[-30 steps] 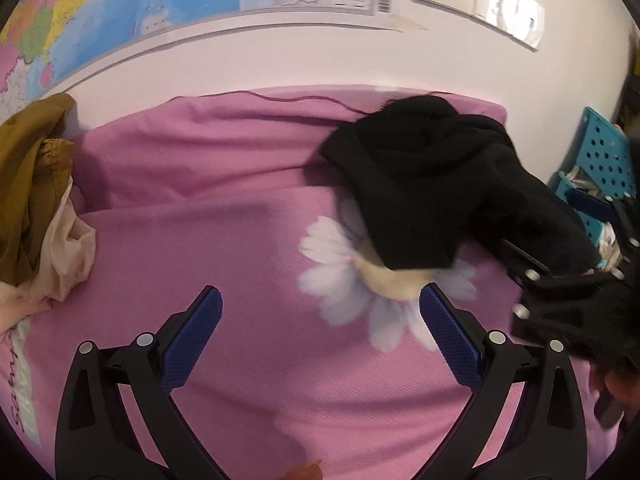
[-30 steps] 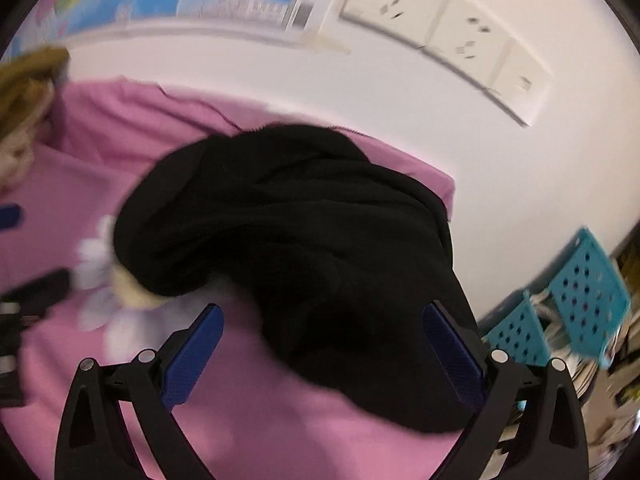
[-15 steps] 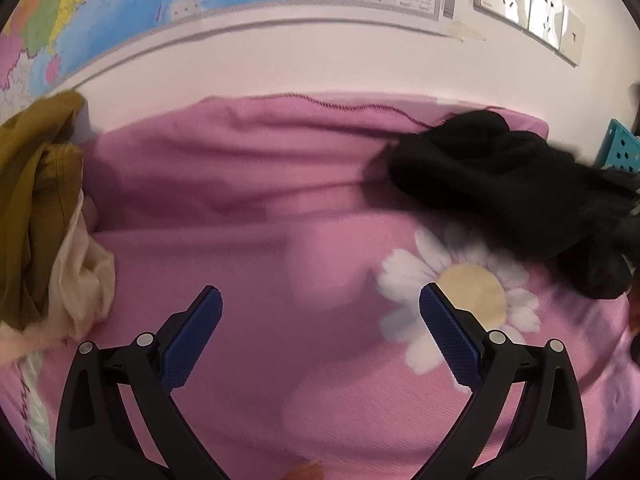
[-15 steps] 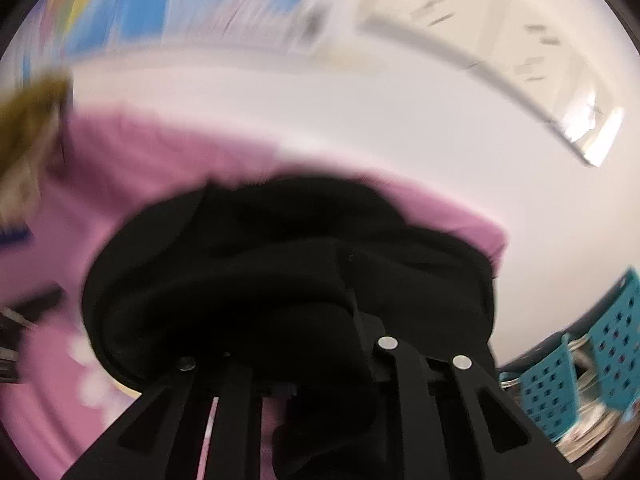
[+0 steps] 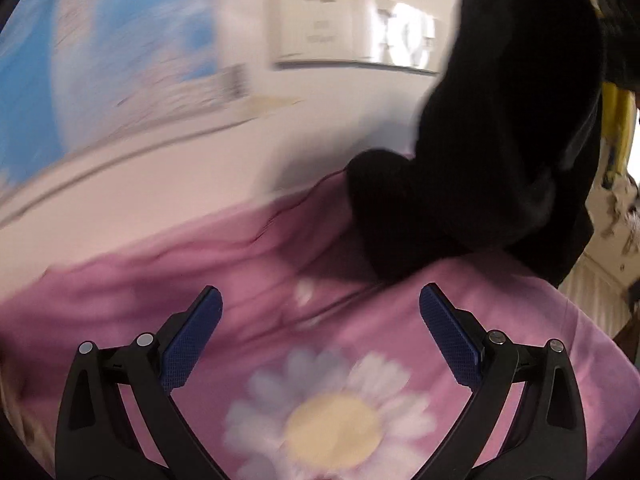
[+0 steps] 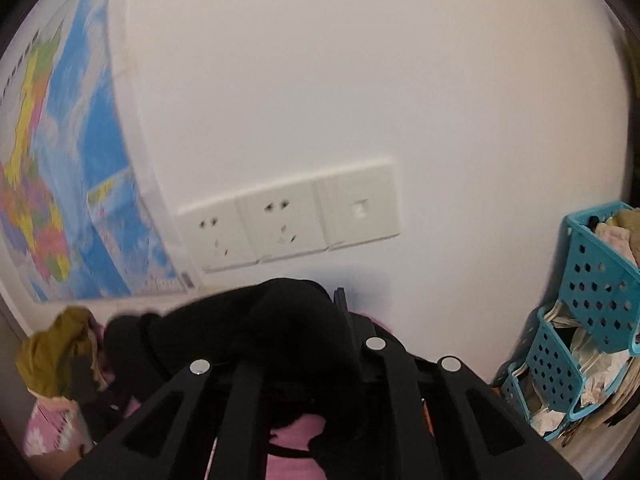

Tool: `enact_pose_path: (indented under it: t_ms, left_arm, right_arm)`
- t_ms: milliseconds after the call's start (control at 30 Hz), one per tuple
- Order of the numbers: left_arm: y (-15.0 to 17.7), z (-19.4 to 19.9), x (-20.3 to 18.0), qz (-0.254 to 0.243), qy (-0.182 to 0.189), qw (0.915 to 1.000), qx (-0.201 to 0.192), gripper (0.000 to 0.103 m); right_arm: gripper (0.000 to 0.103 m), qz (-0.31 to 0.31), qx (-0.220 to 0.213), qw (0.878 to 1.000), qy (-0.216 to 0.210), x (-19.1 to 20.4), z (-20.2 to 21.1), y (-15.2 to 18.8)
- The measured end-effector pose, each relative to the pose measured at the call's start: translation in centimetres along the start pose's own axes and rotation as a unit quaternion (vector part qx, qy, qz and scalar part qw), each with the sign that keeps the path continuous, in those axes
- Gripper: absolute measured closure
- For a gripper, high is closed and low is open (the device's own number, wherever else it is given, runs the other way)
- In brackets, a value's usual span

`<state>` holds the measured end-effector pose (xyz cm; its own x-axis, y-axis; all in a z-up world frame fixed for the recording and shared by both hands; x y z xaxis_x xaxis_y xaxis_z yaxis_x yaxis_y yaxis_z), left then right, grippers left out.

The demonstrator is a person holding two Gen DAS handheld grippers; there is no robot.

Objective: Fold large clothes
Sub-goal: 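Grasp the black coat with the right gripper while the left gripper grasps it too, then lift the black coat with both grippers and shake it open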

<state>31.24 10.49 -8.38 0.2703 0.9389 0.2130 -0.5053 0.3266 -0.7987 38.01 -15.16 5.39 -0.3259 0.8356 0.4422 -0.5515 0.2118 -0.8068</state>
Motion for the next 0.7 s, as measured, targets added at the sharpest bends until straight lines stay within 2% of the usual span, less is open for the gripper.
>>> enact_pose_path:
  t_ms: [100, 133, 233, 400, 433, 467, 533, 567, 633, 700]
  left_arm:
    - [-1.4, -1.7, -2.3, -0.029, 0.035, 0.9989, -0.015, 0.006]
    - [-1.8, -2.3, -3.3, -0.041, 0.056, 0.9974, -0.018, 0.006]
    - [-2.8, -3.3, -5.3, -0.062, 0.082, 0.9942, -0.033, 0.006]
    - [-5.6, -4.6, -7.6, -0.088, 0.084, 0.9904, -0.065, 0.007]
    - [-6.2, -5.2, -8.0, -0.087, 0.085, 0.9906, -0.063, 0.023]
    - [-6.8, -6.1, -8.1, -0.082, 0.078, 0.9922, -0.052, 0.057]
    - [-7.9, -7.2, -7.9, -0.065, 0.066, 0.9952, -0.032, 0.096]
    - [-8.8, -7.1, -7.7, -0.049, 0.062, 0.9963, -0.035, 0.097]
    - [-10.7, -6.1, -7.3, -0.042, 0.031, 0.9970, -0.056, 0.097]
    - [-12.6, -4.5, -7.2, -0.033, 0.034, 0.9960, -0.076, 0.097]
  right_arm:
    - [0.095, -0.013, -0.021, 1.000, -0.009, -1.5, 1.6, -1.8]
    - [0.095, -0.019, -0.025, 0.999, -0.014, -1.8, 1.9, -2.2]
    - [0.095, -0.021, -0.041, 0.999, -0.023, -2.2, 3.4, -3.9]
    - [0.095, -0.007, -0.065, 0.997, -0.033, -1.9, 5.4, -5.7]
    - [0.095, -0.007, -0.069, 0.997, -0.035, -1.9, 5.8, -6.2]
    - [0.095, -0.004, -0.074, 0.997, -0.030, -2.0, 6.3, -6.6]
    - [0.095, -0.001, -0.081, 0.996, -0.027, -2.2, 7.2, -7.2]
    - [0.095, 0.001, -0.083, 0.996, -0.022, -2.3, 7.7, -7.5]
    - [0.095, 0.005, -0.089, 0.996, -0.013, -2.5, 8.7, -8.0]
    - [0.095, 0.003, -0.100, 0.995, -0.009, -2.9, 10.2, -8.8]
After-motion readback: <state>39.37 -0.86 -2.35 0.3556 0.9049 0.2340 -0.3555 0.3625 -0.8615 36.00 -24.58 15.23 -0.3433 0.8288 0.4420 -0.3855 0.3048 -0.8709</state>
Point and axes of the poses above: each gripper's, at about its wrist camera, not at the fingertips, and z roughly against the way its jaws point, x to its left, y to its underside, the point moved 7 cm from there along -z, roughly the way its jaws point, and after that the axes turned 9 degrees about -z, right-handed, at the moved point
